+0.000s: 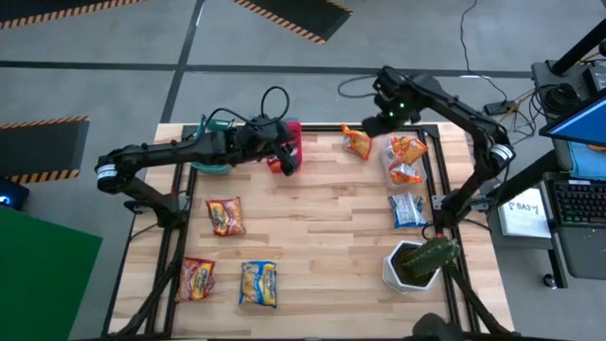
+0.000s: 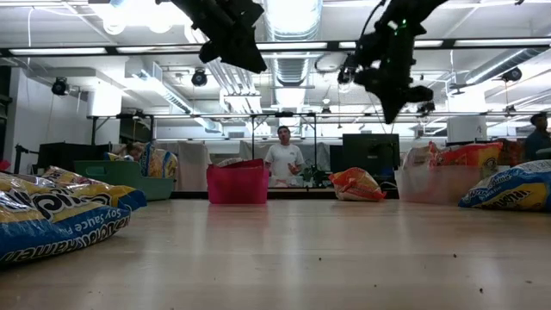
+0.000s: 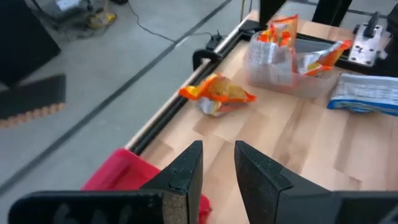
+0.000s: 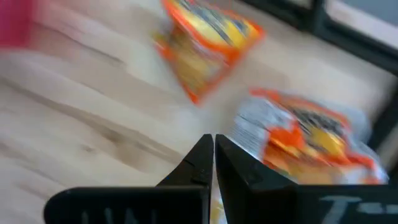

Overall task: Sort Maruchan noodles
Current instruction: Put the orange noodle pack into the transparent bin

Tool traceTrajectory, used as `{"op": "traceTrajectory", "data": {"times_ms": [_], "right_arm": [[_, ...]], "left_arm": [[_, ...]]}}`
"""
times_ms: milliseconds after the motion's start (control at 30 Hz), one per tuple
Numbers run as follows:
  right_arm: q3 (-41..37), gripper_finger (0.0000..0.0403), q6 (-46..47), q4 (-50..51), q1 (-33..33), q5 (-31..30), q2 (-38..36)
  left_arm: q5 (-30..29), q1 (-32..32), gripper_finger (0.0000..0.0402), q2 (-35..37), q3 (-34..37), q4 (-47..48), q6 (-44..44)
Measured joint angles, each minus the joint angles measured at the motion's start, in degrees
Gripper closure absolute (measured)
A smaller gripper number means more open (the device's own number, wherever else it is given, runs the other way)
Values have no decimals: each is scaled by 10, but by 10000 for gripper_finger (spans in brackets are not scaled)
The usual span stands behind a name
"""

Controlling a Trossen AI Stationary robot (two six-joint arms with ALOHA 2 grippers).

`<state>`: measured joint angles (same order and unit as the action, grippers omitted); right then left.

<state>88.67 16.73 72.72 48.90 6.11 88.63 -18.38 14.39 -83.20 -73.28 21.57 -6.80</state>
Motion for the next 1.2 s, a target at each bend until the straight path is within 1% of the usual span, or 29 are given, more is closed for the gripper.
{"op": "traceTrajectory", "data": {"times_ms": [100, 200, 267, 400, 533, 667, 833, 1067, 1200], "right_arm": [[-1, 394, 13, -63, -1, 40, -19], [-2, 394, 30, -117, -7, 44, -24], [-2, 394, 34, -156, -10, 44, -23], [-2, 394, 66, -216, -15, 44, -11], [-3, 380, 69, -240, -17, 44, 8], [-2, 345, 88, -267, -21, 44, 28], [3, 285, 104, -319, -36, 46, 58], [33, 216, 96, -329, -55, 44, 108], [55, 186, 67, -328, -57, 38, 133]], "left_arm": [[47, 6, 326, 1, 0, 22, -36], [115, 18, 326, 0, 0, 58, -85], [144, 26, 326, 0, 0, 90, -112], [148, 40, 326, 0, 0, 149, -146], [147, 49, 326, 0, 0, 163, -161], [146, 49, 326, 0, 0, 154, -167], [144, 50, 326, 0, 0, 142, -164], [143, 52, 326, 0, 0, 136, -140], [142, 52, 326, 0, 0, 135, -137]]}}
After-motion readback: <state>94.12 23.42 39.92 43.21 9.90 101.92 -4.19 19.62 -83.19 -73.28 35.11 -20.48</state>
